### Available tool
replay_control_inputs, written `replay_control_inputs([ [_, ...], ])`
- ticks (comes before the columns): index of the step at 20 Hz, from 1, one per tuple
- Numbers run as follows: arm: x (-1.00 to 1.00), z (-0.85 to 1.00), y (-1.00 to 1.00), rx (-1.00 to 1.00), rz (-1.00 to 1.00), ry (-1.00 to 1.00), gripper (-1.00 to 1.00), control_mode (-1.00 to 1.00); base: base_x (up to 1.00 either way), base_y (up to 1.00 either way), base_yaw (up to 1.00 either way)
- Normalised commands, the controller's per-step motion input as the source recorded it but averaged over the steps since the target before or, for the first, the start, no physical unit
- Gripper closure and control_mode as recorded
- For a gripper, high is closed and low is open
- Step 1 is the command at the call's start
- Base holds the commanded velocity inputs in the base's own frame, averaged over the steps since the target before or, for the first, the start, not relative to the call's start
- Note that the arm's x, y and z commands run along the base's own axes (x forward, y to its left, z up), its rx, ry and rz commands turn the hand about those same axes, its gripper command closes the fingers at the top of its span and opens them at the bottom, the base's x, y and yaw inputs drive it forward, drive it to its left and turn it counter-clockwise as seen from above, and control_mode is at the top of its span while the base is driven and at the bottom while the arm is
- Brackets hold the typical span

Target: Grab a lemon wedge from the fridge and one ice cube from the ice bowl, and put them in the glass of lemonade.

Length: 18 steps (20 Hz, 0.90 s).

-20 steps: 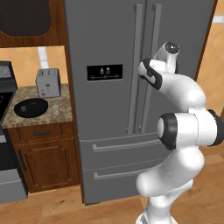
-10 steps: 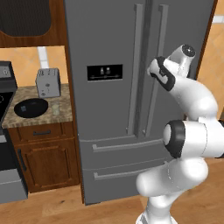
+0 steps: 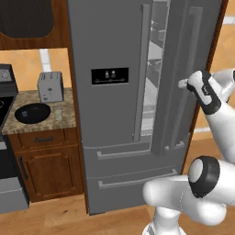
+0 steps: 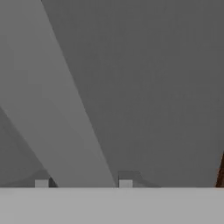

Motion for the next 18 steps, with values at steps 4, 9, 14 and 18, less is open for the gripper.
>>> replay_control_inputs([
  [4,-0.71,0.06,-1.0,0.05,0.0,-0.14,1.0,-1.0,0.0,0.0,0.0],
  [9,-0.56,0.11,-0.98,0.0,0.0,-0.12,1.0,-1.0,0.0,0.0,0.0],
  [14,-0.45,0.17,-0.94,0.0,0.0,-0.01,1.0,-1.0,0.0,0.0,0.0],
  [18,-0.25,0.0,-0.94,0.0,-0.05,0.0,-1.0,-1.0,0.0,0.0,0.0],
])
